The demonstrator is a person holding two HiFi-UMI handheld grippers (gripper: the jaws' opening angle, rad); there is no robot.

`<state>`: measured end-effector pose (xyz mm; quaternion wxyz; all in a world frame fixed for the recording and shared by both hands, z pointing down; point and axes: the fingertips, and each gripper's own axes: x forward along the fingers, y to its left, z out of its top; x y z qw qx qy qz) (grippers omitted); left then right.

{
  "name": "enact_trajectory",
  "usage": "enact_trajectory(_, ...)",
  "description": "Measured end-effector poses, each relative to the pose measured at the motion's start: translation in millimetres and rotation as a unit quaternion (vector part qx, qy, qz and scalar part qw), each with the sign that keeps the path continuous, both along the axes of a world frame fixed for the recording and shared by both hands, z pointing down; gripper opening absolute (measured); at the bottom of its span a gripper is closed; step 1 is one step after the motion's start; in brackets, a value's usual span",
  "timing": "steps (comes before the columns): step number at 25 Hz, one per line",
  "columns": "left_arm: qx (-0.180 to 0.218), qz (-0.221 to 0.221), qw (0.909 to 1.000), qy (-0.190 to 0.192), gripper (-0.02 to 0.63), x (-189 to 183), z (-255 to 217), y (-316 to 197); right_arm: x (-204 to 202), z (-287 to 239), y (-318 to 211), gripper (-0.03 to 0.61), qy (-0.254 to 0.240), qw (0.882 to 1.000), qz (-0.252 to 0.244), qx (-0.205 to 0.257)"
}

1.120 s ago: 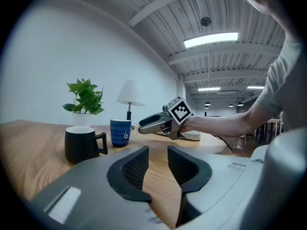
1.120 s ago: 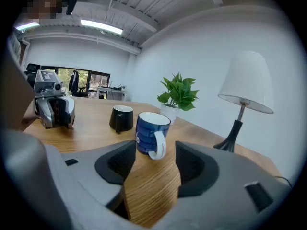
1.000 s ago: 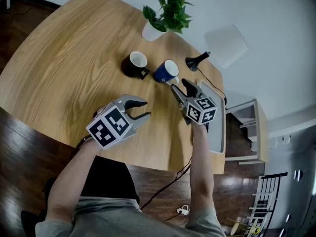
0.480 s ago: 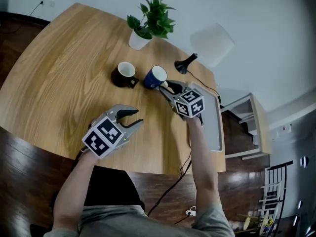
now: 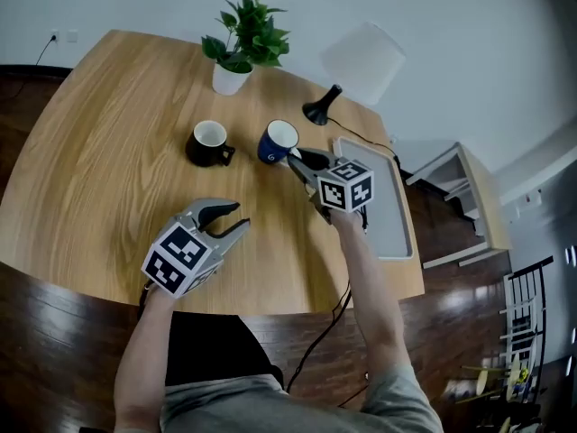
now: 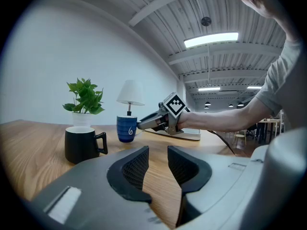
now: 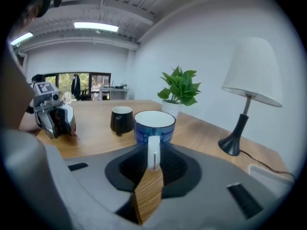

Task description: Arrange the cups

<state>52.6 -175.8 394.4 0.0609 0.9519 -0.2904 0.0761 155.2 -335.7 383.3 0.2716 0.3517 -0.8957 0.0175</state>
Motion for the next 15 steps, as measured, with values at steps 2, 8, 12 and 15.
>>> enact_trajectory(2,0.000,-0.003,1.0000,0.001,0.133,-0.4,-1.1,0.3,23.9,-18.1,-3.4,0.087,-0.040,0.999,0.027,0.006)
enact_trajectory(8,0.001,-0.001,1.0000,0.000,0.133,4.5,-2.2,-3.2,185.5,-67.7,-28.6,0.087,-0.064,0.980,0.183,0.048)
enact_trajectory(12,0.000,0.000,1.0000,-0.002,0.129,2.6,-0.1,-2.0,273.0,-41.6,-29.4,0.087,-0.013,0.968,0.249,0.018)
enact_trajectory(15,0.001,-0.001,1.0000,0.000,0.124,2.5,-0.2,-1.9,296.4,-22.9,-31.3,0.087,-0.001,0.966,0.260,-0.001)
